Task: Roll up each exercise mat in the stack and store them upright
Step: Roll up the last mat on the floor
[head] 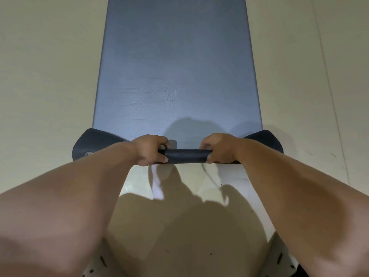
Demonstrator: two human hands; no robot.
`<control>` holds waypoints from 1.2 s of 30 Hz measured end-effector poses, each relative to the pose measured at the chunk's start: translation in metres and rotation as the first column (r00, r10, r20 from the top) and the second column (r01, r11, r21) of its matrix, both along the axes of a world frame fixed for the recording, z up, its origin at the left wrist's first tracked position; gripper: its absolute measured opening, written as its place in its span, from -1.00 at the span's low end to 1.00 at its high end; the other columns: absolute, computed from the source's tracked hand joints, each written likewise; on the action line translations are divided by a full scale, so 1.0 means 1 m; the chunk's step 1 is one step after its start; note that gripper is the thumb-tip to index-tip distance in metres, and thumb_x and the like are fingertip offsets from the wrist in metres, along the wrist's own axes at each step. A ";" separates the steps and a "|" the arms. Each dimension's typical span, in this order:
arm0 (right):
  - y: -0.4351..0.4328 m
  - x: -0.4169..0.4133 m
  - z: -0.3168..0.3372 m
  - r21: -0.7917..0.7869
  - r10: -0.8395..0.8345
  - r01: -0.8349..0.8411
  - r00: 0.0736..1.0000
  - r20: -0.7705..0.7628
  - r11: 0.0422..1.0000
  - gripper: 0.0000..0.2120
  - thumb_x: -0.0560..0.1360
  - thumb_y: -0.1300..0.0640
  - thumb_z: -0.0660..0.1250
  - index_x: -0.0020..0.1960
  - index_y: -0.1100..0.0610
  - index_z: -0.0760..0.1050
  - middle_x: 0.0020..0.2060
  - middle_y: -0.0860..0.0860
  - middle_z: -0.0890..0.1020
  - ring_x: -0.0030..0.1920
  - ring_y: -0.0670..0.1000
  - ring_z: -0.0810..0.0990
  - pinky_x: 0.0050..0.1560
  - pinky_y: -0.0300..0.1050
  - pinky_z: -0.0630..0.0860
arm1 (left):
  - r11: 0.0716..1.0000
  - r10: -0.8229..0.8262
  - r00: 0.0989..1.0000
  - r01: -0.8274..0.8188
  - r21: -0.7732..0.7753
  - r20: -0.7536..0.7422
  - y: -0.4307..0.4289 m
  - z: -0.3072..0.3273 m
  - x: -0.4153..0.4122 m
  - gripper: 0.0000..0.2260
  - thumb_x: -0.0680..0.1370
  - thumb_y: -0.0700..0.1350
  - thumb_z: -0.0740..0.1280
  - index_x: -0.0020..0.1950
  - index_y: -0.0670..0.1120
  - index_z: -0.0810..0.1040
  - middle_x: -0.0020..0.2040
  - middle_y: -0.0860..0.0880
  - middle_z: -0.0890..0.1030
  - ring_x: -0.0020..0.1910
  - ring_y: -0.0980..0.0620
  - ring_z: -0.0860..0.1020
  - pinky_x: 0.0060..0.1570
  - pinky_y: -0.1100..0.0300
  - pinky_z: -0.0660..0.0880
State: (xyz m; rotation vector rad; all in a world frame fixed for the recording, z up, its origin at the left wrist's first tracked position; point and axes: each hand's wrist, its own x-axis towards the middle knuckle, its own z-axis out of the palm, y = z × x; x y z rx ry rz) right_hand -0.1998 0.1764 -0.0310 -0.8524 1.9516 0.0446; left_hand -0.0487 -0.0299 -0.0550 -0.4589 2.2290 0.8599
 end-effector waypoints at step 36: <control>0.002 0.045 -0.053 0.158 0.418 -0.402 0.720 -0.554 0.902 -0.34 0.66 0.17 0.08 0.68 0.25 -0.11 0.64 0.29 0.02 0.65 0.33 -0.05 0.59 0.42 -0.10 | 0.735 -0.205 0.958 0.016 -0.678 -0.200 0.058 -0.055 0.031 -0.28 0.44 0.08 0.47 0.55 -0.03 0.33 0.49 -0.07 0.40 0.43 -0.13 0.31 0.39 -0.08 0.14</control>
